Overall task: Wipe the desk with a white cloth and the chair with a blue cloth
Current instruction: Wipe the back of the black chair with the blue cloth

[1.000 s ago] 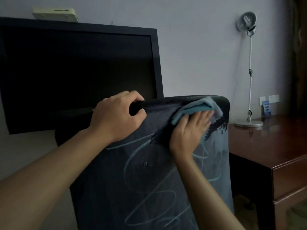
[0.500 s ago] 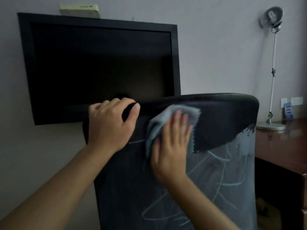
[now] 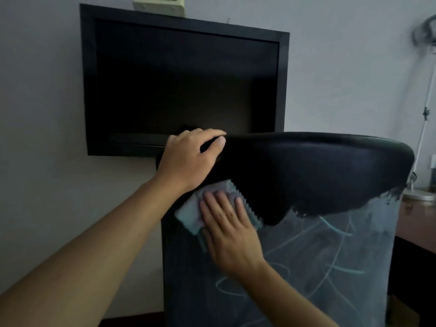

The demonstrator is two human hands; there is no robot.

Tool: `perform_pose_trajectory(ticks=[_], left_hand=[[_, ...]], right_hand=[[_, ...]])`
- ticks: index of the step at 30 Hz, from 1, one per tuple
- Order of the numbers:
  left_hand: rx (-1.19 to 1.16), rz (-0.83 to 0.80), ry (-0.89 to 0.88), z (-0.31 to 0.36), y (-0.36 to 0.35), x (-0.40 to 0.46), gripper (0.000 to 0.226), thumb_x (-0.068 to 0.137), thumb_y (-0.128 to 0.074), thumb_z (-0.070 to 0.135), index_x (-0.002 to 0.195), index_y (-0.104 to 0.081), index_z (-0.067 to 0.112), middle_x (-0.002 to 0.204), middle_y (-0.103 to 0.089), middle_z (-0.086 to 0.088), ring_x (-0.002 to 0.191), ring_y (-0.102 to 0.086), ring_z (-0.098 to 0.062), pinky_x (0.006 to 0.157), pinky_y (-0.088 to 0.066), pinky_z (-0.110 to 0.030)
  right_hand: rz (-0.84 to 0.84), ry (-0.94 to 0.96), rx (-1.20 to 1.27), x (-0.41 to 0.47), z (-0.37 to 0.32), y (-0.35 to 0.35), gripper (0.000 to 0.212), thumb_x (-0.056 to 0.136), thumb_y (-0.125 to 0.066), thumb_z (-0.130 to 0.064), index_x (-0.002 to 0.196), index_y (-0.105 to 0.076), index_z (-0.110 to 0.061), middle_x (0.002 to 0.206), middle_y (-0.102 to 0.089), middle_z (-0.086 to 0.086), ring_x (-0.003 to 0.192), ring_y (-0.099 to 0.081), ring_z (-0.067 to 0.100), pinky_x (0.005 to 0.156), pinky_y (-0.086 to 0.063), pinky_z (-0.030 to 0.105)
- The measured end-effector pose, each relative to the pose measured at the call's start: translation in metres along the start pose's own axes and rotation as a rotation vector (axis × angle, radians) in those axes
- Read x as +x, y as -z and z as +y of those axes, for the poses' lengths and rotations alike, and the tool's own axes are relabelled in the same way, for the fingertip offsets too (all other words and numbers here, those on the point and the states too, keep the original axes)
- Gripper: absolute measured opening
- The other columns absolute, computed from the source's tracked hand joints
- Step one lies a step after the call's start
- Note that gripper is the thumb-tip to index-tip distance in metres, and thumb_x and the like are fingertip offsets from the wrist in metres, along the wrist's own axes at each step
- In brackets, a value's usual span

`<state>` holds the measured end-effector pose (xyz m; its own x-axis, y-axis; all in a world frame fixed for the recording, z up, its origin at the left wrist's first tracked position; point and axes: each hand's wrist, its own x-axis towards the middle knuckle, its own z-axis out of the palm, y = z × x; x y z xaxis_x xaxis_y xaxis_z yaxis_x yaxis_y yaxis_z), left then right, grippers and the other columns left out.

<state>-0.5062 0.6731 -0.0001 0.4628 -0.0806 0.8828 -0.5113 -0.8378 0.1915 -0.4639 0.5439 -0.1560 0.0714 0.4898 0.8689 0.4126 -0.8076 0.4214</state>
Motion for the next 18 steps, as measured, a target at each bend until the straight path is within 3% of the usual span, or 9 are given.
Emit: perform_pose_trajectory(ticks=[2,5,8,11,14,16,18], left_hand=[[-0.104,-0.013,0.012,-0.002,0.004,-0.001,0.045,0.091,-0.037,0.048,0.122,-0.066,0.031,0.118,-0.066,0.006,0.115,-0.054,-0.014,0.097,-0.034,-0.027],[-0.148,0.130,0.153,-0.024,0.005,-0.017,0.043,0.094,-0.036,0.046,0.120,-0.065,0.029,0.122,-0.063,0.002,0.116,-0.054,-0.016,0.103,-0.039,-0.035],[-0.467,0.199,0.372,-0.045,-0.001,-0.032,0.032,0.105,-0.036,0.037,0.111,-0.065,0.024,0.111,-0.065,0.000,0.108,-0.059,-0.018,0.100,-0.046,-0.044],[-0.668,0.246,0.446,-0.051,-0.003,-0.027,0.023,0.104,-0.045,0.027,0.099,-0.066,0.021,0.101,-0.068,0.000,0.101,-0.062,-0.017,0.095,-0.047,-0.036],[-0.738,0.233,0.430,-0.061,0.001,-0.027,0.018,0.102,-0.050,0.024,0.095,-0.067,0.025,0.095,-0.067,0.009,0.096,-0.061,-0.007,0.085,-0.047,-0.018],[-0.779,0.227,0.434,-0.070,0.003,-0.027,0.015,0.101,-0.052,0.022,0.097,-0.067,0.022,0.097,-0.068,0.005,0.099,-0.061,-0.010,0.089,-0.047,-0.022],[-0.844,0.211,0.480,-0.070,0.004,-0.024,0.013,0.099,-0.056,0.020,0.096,-0.069,0.018,0.103,-0.069,-0.006,0.106,-0.062,-0.021,0.097,-0.047,-0.034]], right_hand=[[0.071,-0.059,-0.023,0.021,0.015,0.006,0.056,0.093,-0.057,-0.027,0.144,-0.043,-0.009,0.154,-0.028,0.006,0.147,-0.019,0.026,0.120,-0.013,0.049],[0.192,-0.219,0.008,0.074,0.035,0.023,0.056,0.097,-0.049,-0.026,0.149,-0.034,-0.009,0.158,-0.022,0.007,0.149,-0.011,0.025,0.121,-0.005,0.049],[0.203,-0.259,0.003,0.094,0.032,0.022,0.058,0.100,-0.044,-0.028,0.152,-0.026,-0.009,0.160,-0.019,0.008,0.150,-0.007,0.025,0.121,-0.001,0.049],[0.105,-0.119,-0.009,0.065,0.013,0.005,0.060,0.097,-0.047,-0.026,0.151,-0.028,-0.009,0.160,-0.020,0.007,0.150,-0.009,0.026,0.121,-0.002,0.049],[-0.075,0.114,-0.068,0.018,-0.010,-0.009,0.061,0.093,-0.052,-0.027,0.148,-0.035,-0.010,0.157,-0.027,0.006,0.148,-0.017,0.025,0.121,-0.010,0.046],[-0.101,0.154,-0.116,0.017,-0.010,-0.008,0.059,0.091,-0.050,-0.028,0.147,-0.038,-0.011,0.156,-0.030,0.005,0.146,-0.021,0.023,0.119,-0.015,0.045],[-0.055,0.098,-0.124,0.042,-0.005,-0.001,0.059,0.091,-0.051,-0.028,0.146,-0.040,-0.011,0.155,-0.031,0.004,0.145,-0.021,0.022,0.119,-0.012,0.046]])
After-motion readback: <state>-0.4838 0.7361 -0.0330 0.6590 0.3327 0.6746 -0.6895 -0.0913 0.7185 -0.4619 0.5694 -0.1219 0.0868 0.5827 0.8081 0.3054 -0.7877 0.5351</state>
